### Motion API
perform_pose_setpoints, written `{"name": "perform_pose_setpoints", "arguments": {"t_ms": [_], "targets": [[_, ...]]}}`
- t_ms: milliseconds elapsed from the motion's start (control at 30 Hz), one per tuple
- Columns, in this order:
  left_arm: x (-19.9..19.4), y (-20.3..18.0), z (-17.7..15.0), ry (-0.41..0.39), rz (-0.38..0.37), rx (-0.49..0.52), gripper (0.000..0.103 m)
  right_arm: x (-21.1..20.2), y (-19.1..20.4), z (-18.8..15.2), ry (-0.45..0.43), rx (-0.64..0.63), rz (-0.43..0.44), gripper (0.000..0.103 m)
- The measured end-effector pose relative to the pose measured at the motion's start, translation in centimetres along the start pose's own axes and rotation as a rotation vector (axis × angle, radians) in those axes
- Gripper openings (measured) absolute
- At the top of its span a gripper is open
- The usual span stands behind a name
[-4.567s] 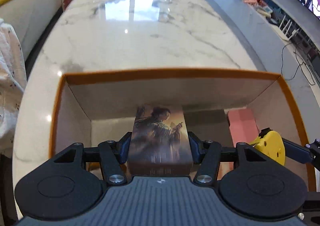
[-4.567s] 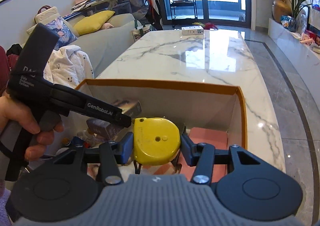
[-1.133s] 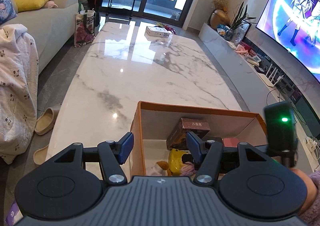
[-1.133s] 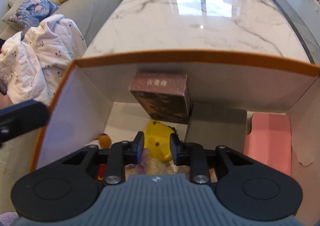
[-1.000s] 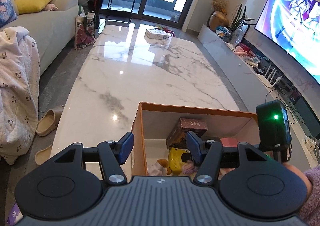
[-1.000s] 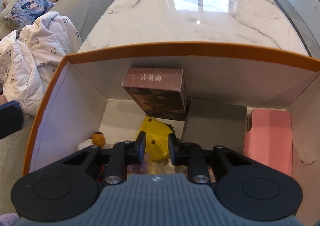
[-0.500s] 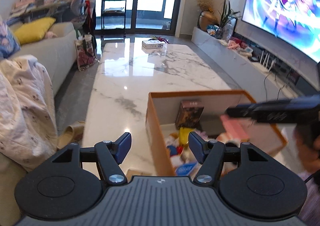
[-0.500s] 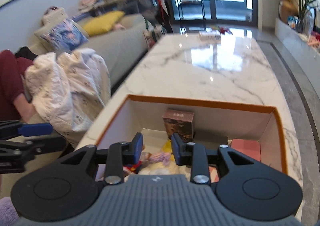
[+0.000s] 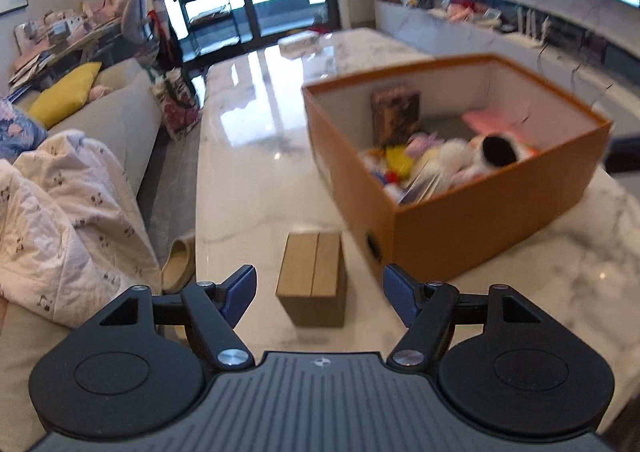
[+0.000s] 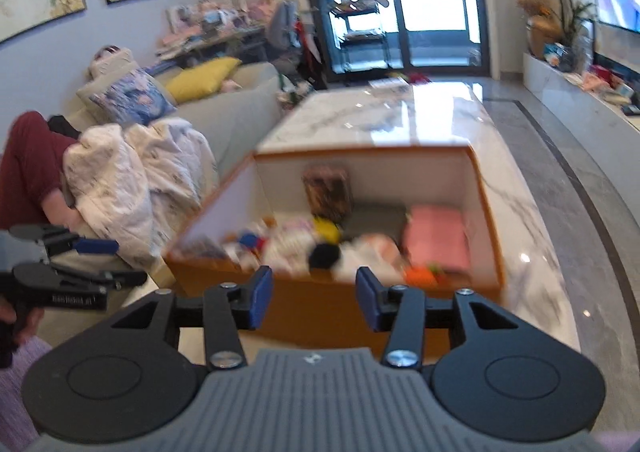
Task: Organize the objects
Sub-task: 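Withdraw both tools from the orange box, then grasp the small brown cardboard box with the left tool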
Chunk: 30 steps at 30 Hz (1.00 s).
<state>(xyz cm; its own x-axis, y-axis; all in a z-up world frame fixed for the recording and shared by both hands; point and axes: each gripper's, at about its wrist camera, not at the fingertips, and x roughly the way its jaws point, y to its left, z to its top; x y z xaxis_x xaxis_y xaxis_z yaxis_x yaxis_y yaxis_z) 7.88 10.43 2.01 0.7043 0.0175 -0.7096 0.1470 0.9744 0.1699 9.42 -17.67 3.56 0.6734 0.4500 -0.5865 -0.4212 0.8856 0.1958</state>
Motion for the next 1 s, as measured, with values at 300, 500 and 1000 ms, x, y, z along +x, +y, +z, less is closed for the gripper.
{"name": "perform_pose_setpoints", "arguments": {"t_ms": [300,500,1000], "targets": [[4.7,0.8,-0.1,0.094,0.023,-0.008,0.082,2.5,-1.1,-3.7,0.116,0.001,-0.089,0.050],[6.2,1.0,0.2,0.118,0.013,-0.016,0.082,3.3,-1.8,-3.9,0.135,0.013,-0.133,0.050],[4.0,1.0,-1.2,0.124,0.010,-0.185,0.055,1.8,-4.9,-3.2,0.017,0.028,-0.354,0.052]]}}
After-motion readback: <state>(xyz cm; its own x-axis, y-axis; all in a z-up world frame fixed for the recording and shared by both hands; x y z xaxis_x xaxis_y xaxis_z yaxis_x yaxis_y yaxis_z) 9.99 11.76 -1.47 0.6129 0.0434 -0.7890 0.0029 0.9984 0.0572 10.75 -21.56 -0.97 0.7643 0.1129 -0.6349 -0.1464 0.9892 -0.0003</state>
